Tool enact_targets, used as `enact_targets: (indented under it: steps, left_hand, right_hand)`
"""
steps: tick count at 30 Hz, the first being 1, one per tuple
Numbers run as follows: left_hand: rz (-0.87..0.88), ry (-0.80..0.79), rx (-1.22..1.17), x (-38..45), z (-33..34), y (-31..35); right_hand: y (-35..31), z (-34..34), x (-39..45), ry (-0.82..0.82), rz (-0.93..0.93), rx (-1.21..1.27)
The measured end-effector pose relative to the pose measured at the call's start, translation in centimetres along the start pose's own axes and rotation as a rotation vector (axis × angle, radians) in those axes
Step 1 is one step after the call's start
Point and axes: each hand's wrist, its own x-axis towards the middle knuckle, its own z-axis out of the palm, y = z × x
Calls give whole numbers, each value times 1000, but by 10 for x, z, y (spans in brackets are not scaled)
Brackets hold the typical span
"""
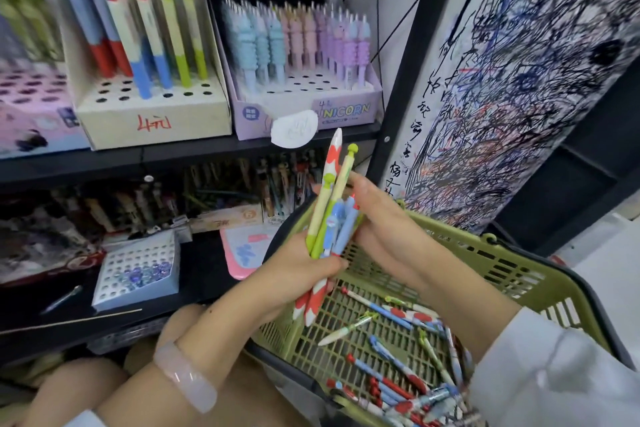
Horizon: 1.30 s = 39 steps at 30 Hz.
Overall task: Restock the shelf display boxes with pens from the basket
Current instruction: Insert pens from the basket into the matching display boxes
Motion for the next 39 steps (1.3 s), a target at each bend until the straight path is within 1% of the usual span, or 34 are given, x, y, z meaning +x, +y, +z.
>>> enact_targets:
  steps: [3, 6, 7, 9, 11, 13, 16, 18, 21, 24, 26, 29, 31, 33, 35, 37, 39]
  left_hand:
    - [-17, -53, 34, -4, -5, 3]
    - [-39, -37, 61, -5, -9, 4]
    - [-44, -27, 62, -5, -11, 4]
    - [-35, -19, 64, -6, -14, 5]
    - [-25, -17, 72, -9, -16, 7]
    - [-29, 23, 46, -12, -19, 7]
    - [-20, 160, -63, -12, -26, 7]
    - [1, 272, -211, -10, -31, 11]
    - [93, 410, -436, -7, -34, 23]
    - [211, 534, -497, -9, -39, 38]
    - [253, 601, -494, -14, -46, 43]
    - [265, 683, -461, -27, -66, 47]
    - [251, 705, -429, -38, -84, 46]
    - [205, 714, -381, -51, -103, 44]
    - [178, 719, -308, -64, -120, 43]
    - [186, 738, -259, -75, -133, 45]
    - [205, 771, -244, -84, -144, 47]
  right_hand:
    - [-21, 3, 13, 52, -17, -78]
    - [-35, 11, 20, 82, -16, -255]
    - [-38, 14, 22, 107, -23, -276]
    - [-48, 21, 26, 183, -79, -228]
    - [-63, 23, 32, 281, -181, -113]
    - [-79, 21, 35, 367, -285, -25]
    - [-91, 16, 36, 473, -382, 53]
    - [-83, 19, 31, 493, -361, 43]
    - [-45, 33, 17, 399, -275, -20]
    - [-11, 47, 7, 289, -238, -124]
    - [0, 57, 6, 228, -243, -197]
    - [5, 79, 11, 75, -247, -467]
    - [2, 94, 17, -22, -251, -593]
    - [-8, 109, 30, -25, -291, -643]
    - [-21, 127, 48, -15, -291, -617]
    - [-28, 152, 67, -95, -240, -592]
    - [-28, 175, 83, -207, -206, -621]
